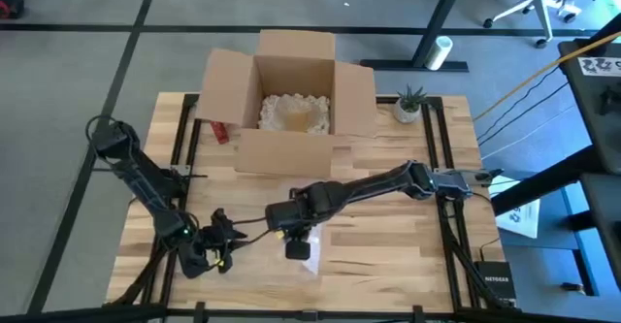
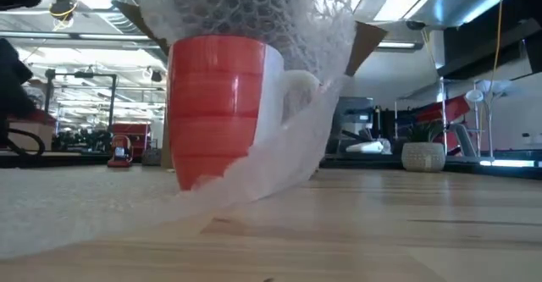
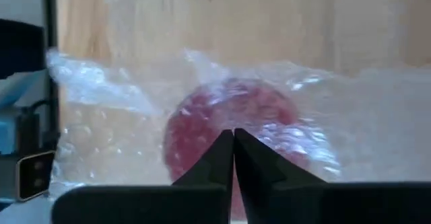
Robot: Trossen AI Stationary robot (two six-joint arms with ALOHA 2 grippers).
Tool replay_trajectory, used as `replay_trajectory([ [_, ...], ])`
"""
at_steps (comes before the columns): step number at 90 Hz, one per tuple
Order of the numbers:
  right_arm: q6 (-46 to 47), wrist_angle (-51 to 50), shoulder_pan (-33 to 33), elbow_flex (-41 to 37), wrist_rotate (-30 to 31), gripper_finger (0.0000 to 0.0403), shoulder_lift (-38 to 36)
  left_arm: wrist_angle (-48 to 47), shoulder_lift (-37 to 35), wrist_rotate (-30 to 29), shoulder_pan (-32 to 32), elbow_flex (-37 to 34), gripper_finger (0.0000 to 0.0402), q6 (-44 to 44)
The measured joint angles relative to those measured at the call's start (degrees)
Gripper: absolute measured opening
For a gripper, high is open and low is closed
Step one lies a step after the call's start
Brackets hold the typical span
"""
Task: Wrap mug
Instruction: Wrap the red mug with bubble wrap
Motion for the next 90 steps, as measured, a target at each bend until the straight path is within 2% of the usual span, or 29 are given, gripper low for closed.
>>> replay_trajectory([
  [13,0.02,-0.15,-0.04,-0.08,0.8,0.0,-0.08,-0.55,0.0,-1.64,2.93,0.0,0.0074,1.54],
  [23,0.06,0.47,-0.06,-0.37,-0.89,0.0,0.46,-0.53,0.0,-3.11,5.42,0.0,0.0074,3.51],
  [44,0.11,8.07,-0.06,-7.36,-3.94,0.0,0.55,-0.55,0.0,-9.2,10.6,0.0,0.0074,10.97],
  [59,0.13,14.24,-0.06,-13.03,-6.23,0.0,0.72,-0.59,0.0,-9.62,14.97,0.0,0.0074,14.5],
  [65,0.27,17.37,-0.06,-14.37,-7.62,0.0,0.64,-0.51,0.0,-6.8,17.14,0.0,0.0074,16.73],
  [72,0.41,18.19,-0.06,-14.88,-8.2,0.0,0.62,0.5,0.0,1.17,20.19,-0.09,0.0074,19.96],
  [80,0.46,18.54,-0.06,-14.88,-7.08,0.0,0.57,7.52,0.0,10.28,23.06,-1.71,0.0074,24.36],
  [90,0.5,19.14,-0.06,-14.9,-6.93,0.0,0.23,16.34,0.02,14.58,25.4,-5.02,0.0074,26.31],
])
